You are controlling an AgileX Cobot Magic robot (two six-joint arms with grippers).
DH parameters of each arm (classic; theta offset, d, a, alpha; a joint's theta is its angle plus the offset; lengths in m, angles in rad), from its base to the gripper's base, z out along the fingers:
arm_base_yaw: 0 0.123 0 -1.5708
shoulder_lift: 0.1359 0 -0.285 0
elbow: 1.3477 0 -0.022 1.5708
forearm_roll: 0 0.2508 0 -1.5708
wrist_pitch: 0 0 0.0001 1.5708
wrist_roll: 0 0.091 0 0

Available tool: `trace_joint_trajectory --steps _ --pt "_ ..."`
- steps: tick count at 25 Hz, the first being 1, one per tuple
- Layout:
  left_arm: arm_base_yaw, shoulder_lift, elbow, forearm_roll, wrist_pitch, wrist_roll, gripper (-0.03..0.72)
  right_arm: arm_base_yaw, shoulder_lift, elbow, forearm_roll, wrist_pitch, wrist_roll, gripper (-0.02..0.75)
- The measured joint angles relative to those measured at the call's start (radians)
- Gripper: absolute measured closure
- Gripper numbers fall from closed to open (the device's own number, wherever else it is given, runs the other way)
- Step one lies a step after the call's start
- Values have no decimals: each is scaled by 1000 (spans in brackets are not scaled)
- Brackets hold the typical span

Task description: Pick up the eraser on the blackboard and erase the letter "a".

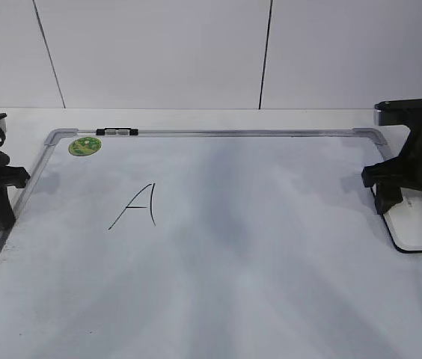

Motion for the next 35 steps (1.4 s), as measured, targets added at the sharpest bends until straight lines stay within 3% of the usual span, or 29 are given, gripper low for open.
trace_joint_trajectory --steps 8,13,17,27,31,35 --pt "0 0 0 0 0 0 631 0 0 0 37 2 0 165" --pt "0 0 0 0 0 0 631 0 0 0 39 4 0 92" --pt "0 0 0 0 0 0 629 0 0 -2 38 8 0 79" --pt "0 0 -4 0 2 0 620 0 -116 -120 36 199 -50 98" --pt "0 12 -38 5 37 3 567 0 -182 -125 36 246 -71 106" --pt "0 17 -130 7 115 3 447 0 -238 -125 41 270 -86 116"
